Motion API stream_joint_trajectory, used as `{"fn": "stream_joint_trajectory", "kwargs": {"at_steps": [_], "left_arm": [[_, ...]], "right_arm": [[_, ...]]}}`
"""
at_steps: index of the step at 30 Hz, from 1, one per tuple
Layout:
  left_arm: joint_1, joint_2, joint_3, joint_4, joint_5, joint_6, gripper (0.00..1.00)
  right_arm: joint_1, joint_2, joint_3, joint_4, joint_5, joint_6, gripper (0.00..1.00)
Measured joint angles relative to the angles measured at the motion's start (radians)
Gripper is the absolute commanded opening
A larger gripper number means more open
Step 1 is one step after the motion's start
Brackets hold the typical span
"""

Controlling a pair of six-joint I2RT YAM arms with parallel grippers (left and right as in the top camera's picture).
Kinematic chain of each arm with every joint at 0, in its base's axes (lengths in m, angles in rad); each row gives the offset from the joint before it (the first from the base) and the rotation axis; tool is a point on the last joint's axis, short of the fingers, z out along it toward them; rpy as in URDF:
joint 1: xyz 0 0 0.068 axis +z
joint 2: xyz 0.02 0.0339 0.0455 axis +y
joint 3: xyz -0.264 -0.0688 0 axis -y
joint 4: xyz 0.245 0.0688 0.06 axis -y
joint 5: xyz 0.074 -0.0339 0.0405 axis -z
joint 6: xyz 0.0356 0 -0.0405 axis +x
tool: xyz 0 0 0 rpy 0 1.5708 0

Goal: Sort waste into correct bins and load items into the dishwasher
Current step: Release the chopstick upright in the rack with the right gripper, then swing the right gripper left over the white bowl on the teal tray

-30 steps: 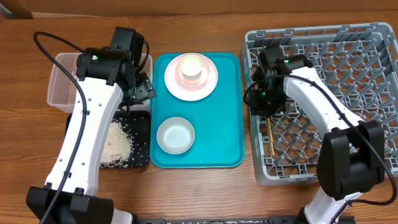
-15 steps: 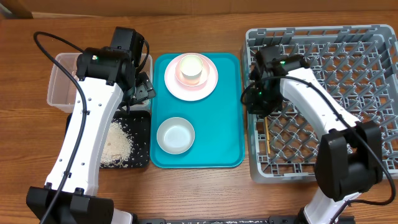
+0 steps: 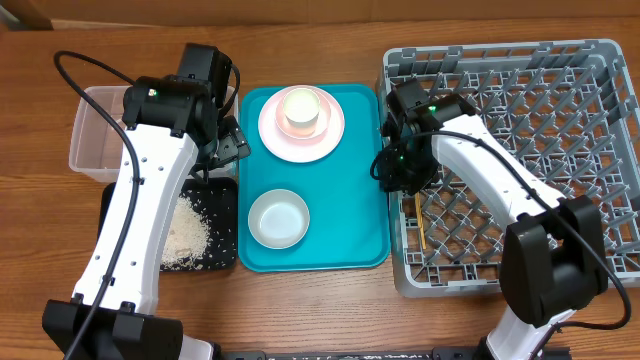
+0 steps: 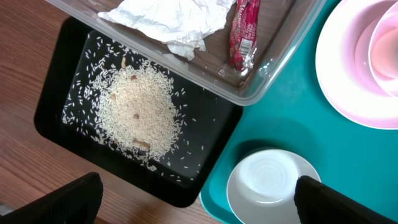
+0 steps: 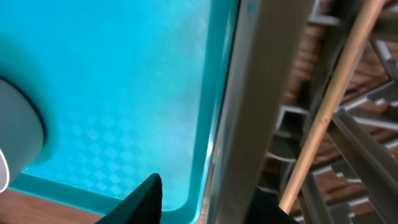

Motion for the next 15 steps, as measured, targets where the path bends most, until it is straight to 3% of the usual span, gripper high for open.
{"fn": "stream_joint_trajectory", "kwargs": {"at_steps": [6,15], "left_arm": [[0.0,0.0,0.0,0.0,0.0,0.0,1.0],[0.0,0.0,0.0,0.0,0.0,0.0,1.0]], "right_arm": [[-0.03,0.0,0.045,-0.075,0.041,-0.001,0.41],[-0.039,-0.001,0.352,-0.175,-0.034,0.022,0.41]]}}
